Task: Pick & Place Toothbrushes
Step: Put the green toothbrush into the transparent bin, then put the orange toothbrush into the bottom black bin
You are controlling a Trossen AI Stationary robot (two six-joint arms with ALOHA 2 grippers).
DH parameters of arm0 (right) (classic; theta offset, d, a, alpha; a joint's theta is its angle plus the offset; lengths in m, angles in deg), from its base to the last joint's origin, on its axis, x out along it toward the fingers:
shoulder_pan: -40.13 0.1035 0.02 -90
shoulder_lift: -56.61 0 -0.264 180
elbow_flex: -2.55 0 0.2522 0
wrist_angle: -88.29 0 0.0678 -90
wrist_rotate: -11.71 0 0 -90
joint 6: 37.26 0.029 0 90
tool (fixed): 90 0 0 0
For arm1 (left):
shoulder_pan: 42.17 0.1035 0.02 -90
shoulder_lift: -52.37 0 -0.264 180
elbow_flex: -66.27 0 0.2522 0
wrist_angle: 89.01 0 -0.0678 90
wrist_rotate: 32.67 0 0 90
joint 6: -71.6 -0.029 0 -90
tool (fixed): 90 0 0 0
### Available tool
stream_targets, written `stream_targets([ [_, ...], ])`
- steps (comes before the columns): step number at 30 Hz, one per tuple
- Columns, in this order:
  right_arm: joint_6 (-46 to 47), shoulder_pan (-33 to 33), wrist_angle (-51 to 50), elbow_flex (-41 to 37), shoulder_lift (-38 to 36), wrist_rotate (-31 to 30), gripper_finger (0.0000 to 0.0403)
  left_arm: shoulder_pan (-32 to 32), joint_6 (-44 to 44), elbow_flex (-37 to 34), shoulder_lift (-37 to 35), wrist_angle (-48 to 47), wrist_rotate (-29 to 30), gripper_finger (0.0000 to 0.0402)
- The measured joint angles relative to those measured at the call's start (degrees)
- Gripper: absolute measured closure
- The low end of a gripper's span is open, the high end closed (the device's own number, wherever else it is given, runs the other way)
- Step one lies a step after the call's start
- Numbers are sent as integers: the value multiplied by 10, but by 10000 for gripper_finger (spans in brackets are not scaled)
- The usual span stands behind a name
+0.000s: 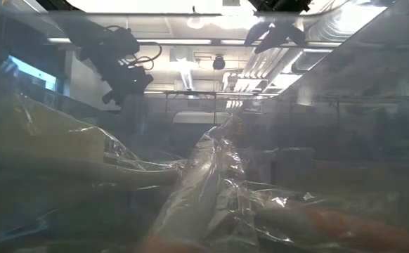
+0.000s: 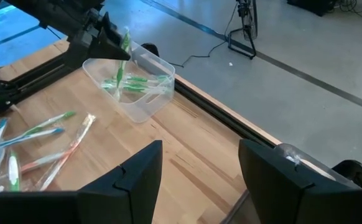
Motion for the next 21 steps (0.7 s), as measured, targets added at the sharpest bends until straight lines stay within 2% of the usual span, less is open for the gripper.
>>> stream_targets([
  [3, 0, 0, 0, 0, 0, 8, 199, 0, -1, 0, 0, 4, -5, 234],
  [6, 0, 0, 0, 0, 0, 8, 199, 0, -25, 0, 0, 38, -41, 218],
  [9, 0, 0, 0, 0, 0, 8, 199, 0, -25, 0, 0, 85, -68, 215],
  [16, 0, 0, 0, 0, 0, 8, 199, 0, -21, 0, 0, 129, -83, 215],
  [21, 0, 0, 0, 0, 0, 8, 199, 0, -13, 0, 0, 147, -142, 215],
])
